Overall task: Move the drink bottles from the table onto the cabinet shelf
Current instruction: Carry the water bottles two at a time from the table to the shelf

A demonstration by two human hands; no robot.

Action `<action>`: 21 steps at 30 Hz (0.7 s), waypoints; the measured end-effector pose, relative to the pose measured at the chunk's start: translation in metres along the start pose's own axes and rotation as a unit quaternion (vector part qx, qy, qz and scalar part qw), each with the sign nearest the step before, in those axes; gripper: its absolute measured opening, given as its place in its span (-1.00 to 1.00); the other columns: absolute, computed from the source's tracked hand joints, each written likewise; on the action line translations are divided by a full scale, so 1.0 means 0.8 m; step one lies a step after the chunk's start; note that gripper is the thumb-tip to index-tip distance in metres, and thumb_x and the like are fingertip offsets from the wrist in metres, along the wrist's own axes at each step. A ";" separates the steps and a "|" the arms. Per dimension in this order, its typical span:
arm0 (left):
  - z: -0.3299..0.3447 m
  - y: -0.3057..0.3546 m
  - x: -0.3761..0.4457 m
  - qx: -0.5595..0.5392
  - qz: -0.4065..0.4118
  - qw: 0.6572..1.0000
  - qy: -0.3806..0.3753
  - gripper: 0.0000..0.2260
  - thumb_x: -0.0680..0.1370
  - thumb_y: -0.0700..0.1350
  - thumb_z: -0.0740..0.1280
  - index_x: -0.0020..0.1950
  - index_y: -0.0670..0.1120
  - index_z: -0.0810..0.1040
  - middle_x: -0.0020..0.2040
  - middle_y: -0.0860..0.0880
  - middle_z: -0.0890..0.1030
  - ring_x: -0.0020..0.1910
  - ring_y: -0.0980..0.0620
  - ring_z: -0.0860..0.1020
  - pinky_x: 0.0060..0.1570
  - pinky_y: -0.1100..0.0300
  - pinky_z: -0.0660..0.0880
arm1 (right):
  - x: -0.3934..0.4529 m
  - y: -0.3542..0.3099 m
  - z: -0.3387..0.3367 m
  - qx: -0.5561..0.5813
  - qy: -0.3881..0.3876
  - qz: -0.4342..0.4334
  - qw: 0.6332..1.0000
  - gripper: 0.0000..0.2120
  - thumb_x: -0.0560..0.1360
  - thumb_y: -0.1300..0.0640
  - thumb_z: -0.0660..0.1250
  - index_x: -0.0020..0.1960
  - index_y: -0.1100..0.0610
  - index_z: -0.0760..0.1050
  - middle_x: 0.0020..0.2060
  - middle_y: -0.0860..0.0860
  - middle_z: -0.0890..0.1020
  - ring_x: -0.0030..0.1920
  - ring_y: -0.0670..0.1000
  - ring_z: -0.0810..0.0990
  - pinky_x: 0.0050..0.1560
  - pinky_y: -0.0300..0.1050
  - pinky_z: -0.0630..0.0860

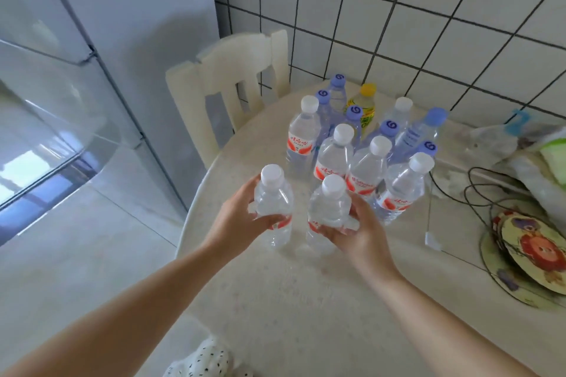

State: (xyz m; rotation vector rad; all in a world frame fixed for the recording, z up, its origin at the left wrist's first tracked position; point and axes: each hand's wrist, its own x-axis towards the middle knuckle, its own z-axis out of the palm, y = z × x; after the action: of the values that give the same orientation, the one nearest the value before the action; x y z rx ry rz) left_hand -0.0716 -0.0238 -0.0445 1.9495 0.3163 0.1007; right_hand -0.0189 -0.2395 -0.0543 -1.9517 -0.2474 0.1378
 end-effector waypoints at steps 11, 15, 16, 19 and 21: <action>-0.153 -0.067 -0.246 0.032 -0.066 0.957 0.282 -0.30 0.21 -0.04 0.62 0.29 0.16 0.45 0.08 0.27 0.58 0.03 0.29 0.58 -0.08 0.56 0.38 | -0.101 -0.103 0.158 0.018 -0.286 -0.112 0.952 -0.42 0.18 -0.18 0.51 0.13 -0.30 0.35 0.11 -0.22 0.54 0.12 -0.33 0.48 -0.10 -0.41 0.52; -0.202 -0.075 -0.387 0.028 -0.070 0.923 0.377 -0.35 0.18 0.03 0.57 0.23 0.16 0.44 0.08 0.30 0.55 0.01 0.51 0.52 -0.03 0.59 0.41 | -0.187 -0.154 0.233 0.019 -0.384 -0.189 0.904 -0.41 0.19 -0.11 0.51 0.16 -0.18 0.38 0.05 -0.17 0.57 0.06 -0.38 0.50 -0.13 -0.53 0.44; -0.211 -0.076 -0.425 0.029 -0.076 0.914 0.398 -0.33 0.17 0.10 0.55 0.25 0.14 0.45 0.10 0.24 0.59 0.05 0.44 0.55 0.01 0.54 0.44 | -0.215 -0.168 0.250 0.029 -0.410 -0.198 0.890 -0.41 0.19 -0.08 0.52 0.16 -0.15 0.38 0.05 -0.14 0.57 0.04 -0.40 0.50 -0.14 -0.55 0.43; -0.235 -0.085 -0.548 0.042 -0.099 0.883 0.456 -0.27 0.18 0.21 0.53 0.31 0.05 0.48 0.16 0.11 0.63 0.13 0.23 0.59 0.08 0.40 0.50 | -0.308 -0.205 0.299 0.056 -0.482 -0.228 0.844 -0.44 0.18 -0.03 0.50 0.13 -0.19 0.38 0.05 -0.16 0.57 0.03 -0.41 0.52 -0.10 -0.53 0.45; -0.245 -0.091 -0.631 0.053 -0.121 0.858 0.496 -0.23 0.20 0.24 0.53 0.35 0.00 0.48 0.18 0.10 0.62 0.15 0.20 0.59 0.07 0.29 0.56 | -0.372 -0.223 0.330 0.068 -0.516 -0.252 0.816 -0.41 0.19 -0.01 0.50 0.15 -0.23 0.37 0.05 -0.20 0.57 0.03 -0.39 0.52 -0.08 -0.53 0.45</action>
State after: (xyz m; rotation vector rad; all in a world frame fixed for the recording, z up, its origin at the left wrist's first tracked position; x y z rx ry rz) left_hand -0.6114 0.0429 0.0046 1.7956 1.2558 0.9543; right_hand -0.3834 -0.0068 0.0035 -1.4220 -1.4081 0.8381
